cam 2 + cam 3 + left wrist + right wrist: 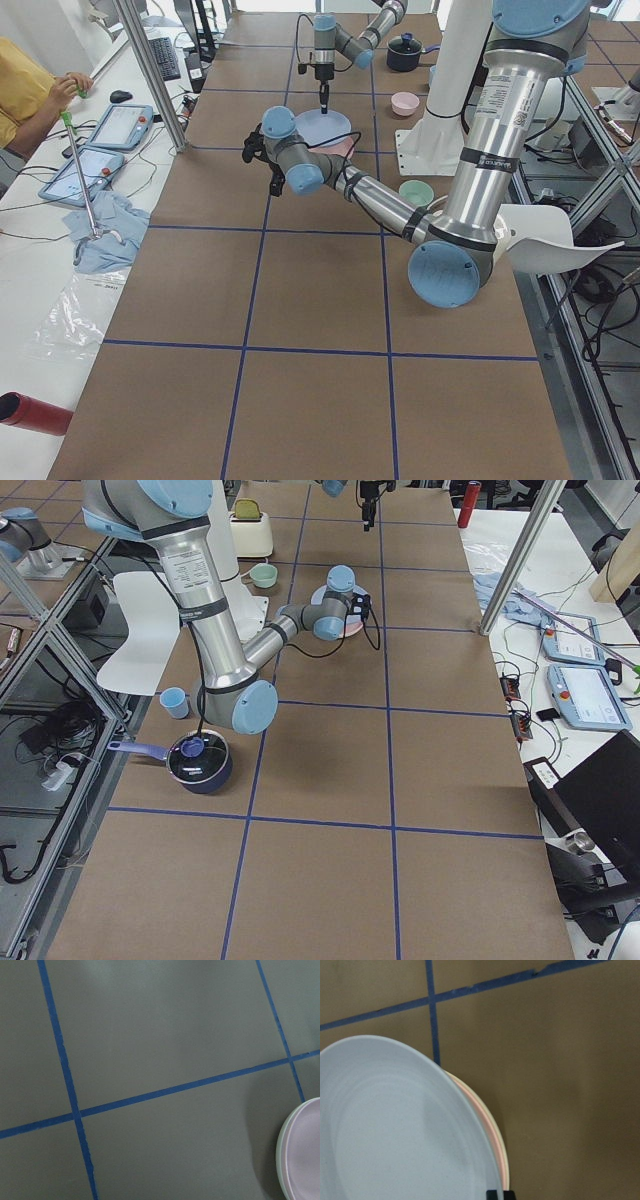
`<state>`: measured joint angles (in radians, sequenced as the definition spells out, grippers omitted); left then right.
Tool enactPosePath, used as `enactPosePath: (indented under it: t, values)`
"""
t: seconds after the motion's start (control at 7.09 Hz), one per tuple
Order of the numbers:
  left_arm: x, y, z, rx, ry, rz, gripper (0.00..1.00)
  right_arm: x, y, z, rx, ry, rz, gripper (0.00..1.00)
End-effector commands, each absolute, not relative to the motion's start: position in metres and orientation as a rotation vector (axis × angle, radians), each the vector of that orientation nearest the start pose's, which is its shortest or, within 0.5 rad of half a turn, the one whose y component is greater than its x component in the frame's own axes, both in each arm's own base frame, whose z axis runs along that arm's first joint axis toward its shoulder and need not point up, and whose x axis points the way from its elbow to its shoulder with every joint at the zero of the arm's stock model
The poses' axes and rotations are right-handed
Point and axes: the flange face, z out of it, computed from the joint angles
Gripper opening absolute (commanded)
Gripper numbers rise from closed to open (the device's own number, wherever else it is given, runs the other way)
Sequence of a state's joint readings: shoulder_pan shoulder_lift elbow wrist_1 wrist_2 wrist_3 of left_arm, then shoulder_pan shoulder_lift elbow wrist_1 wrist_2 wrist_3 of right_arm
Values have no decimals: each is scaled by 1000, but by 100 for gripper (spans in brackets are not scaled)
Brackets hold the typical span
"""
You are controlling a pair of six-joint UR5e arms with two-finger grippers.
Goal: Stack three plates with pink and blue
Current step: 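Carry the light blue plate with the right gripper over the pink plate, then lower the light blue plate onto the stack and open the right gripper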
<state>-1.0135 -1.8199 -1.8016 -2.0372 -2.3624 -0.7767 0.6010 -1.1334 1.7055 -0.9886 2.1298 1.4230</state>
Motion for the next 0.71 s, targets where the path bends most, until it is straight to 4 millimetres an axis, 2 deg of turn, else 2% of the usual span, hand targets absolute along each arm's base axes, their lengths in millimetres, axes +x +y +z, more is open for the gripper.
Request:
enactPosePath:
  t: [0.0, 0.14, 0.28, 0.42, 0.56]
  values:
    - [246, -513, 350, 255, 1125, 178, 100, -484, -420, 270, -55, -1222, 88, 41]
    - [245, -513, 349, 257, 1125, 177, 100, -492, -415, 270, -67, -1219, 108, 99]
    - [244, -513, 350, 253, 1124, 169, 100, -491, -415, 274, -45, -1213, 123, 100]
    - [240, -508, 360, 245, 1115, 166, 100, -467, -417, 291, -56, -1200, 140, 100]
    - [218, -504, 372, 262, 1102, 151, 100, -418, -440, 323, -58, -1172, 192, 100]
